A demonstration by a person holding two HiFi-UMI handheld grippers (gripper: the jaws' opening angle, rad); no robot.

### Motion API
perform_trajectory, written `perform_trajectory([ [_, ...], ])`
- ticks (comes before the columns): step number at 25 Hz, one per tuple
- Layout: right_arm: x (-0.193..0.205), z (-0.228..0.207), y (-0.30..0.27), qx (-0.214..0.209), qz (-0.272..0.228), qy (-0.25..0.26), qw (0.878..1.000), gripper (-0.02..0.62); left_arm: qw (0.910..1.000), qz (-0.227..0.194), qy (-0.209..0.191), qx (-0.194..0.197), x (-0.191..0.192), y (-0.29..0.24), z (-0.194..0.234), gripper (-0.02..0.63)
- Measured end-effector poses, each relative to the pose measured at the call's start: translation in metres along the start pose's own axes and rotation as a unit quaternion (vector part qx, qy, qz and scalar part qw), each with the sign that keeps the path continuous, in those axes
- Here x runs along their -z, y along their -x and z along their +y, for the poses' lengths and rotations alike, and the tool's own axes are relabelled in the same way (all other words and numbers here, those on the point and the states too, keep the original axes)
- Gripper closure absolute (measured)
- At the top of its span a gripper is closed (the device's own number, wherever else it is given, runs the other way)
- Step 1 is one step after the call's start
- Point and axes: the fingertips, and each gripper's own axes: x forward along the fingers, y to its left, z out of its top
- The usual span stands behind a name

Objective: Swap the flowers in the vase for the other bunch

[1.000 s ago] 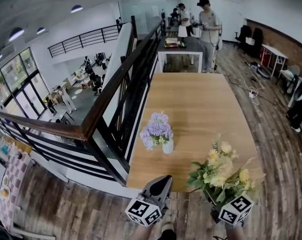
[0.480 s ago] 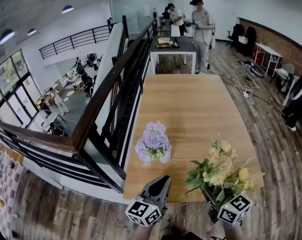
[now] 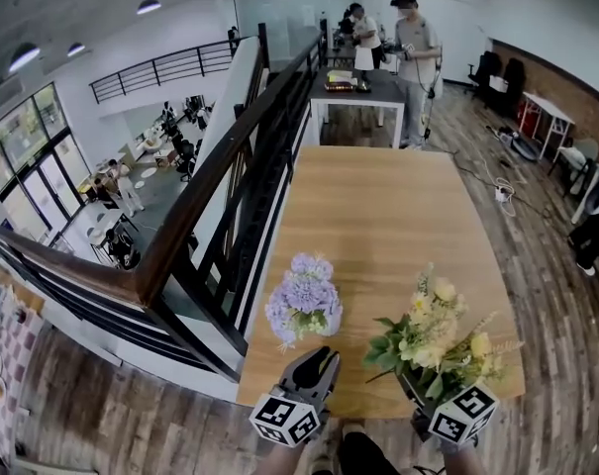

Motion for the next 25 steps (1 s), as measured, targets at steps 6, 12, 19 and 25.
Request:
perform_trajectory([
  [6, -0.003, -0.029, -0.015, -0.021, 0.009, 0.009, 1.0, 0.549, 0.9989, -0.01, 0.008, -0.045, 0.005, -0.026, 0.023, 0.46],
  [12, 0.001, -0.043, -0.033, -0.038, 0.016, 0.011, 0.999, 0.548, 0.9972, -0.016, 0.008, -0.072, 0.011, -0.038, 0.045, 0.405],
  [19, 0.004, -0.052, -0.048, -0.051, 0.023, 0.013, 0.998, 0.548, 0.996, -0.028, 0.001, -0.085, 0.005, -0.052, 0.066, 0.376],
  [25, 0.011, -0.059, -0.059, -0.055, 0.028, 0.015, 0.998, 0.548, 0.996, -0.028, -0.005, -0.085, 0.007, -0.064, 0.08, 0.365],
])
